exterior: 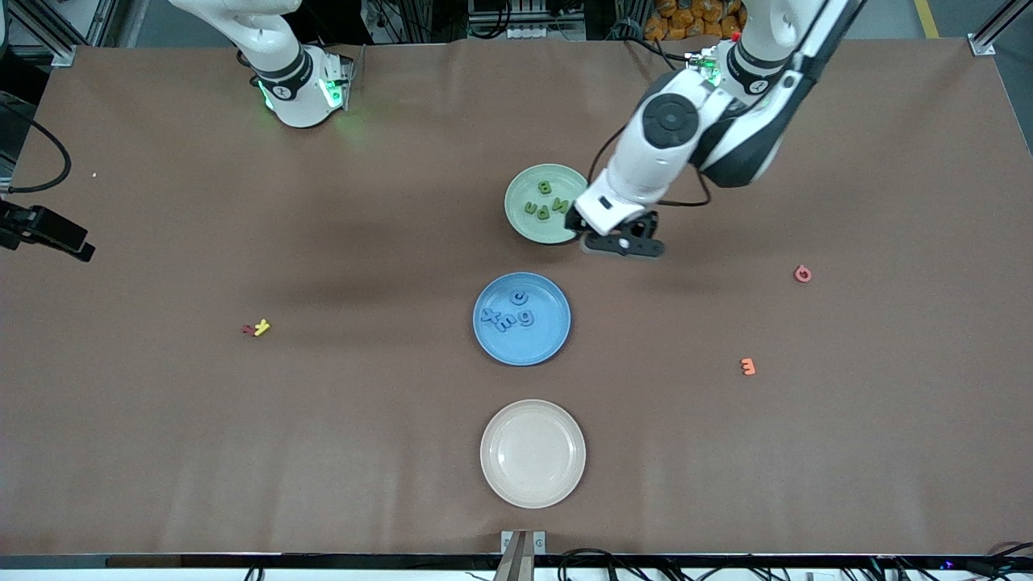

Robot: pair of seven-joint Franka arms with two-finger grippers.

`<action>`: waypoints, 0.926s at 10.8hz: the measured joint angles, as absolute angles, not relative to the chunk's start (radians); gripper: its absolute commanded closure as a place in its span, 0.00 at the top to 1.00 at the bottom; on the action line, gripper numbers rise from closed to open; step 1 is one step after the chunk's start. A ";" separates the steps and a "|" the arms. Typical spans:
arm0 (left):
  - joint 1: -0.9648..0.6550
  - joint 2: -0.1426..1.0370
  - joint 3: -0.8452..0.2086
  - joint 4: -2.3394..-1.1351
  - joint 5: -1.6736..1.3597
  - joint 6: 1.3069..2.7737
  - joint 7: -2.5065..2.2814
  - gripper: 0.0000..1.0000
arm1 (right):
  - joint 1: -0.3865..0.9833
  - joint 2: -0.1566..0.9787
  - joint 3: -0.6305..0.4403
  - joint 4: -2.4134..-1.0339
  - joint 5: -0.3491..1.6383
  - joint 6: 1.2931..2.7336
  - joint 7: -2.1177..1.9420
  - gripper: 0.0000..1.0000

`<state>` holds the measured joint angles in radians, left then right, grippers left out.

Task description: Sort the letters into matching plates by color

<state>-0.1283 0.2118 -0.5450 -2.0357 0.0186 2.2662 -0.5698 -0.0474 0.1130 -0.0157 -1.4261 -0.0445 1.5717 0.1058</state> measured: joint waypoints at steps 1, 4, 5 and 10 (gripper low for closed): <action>-0.119 0.193 -0.504 -1.993 0.019 2.194 -0.506 1.00 | -0.047 0.113 -0.016 -1.426 -0.044 1.572 0.106 1.00; -0.087 0.165 -0.382 -1.843 0.019 1.988 -0.320 1.00 | -0.043 0.114 -0.015 -1.426 -0.043 1.590 0.106 1.00; -0.084 0.160 -0.340 -1.799 0.019 1.952 -0.303 1.00 | -0.042 0.114 -0.014 -1.426 -0.042 1.592 0.106 1.00; -0.070 0.146 -0.196 -1.700 0.019 1.866 -0.292 1.00 | -0.040 0.114 -0.013 -1.426 -0.034 1.601 0.106 1.00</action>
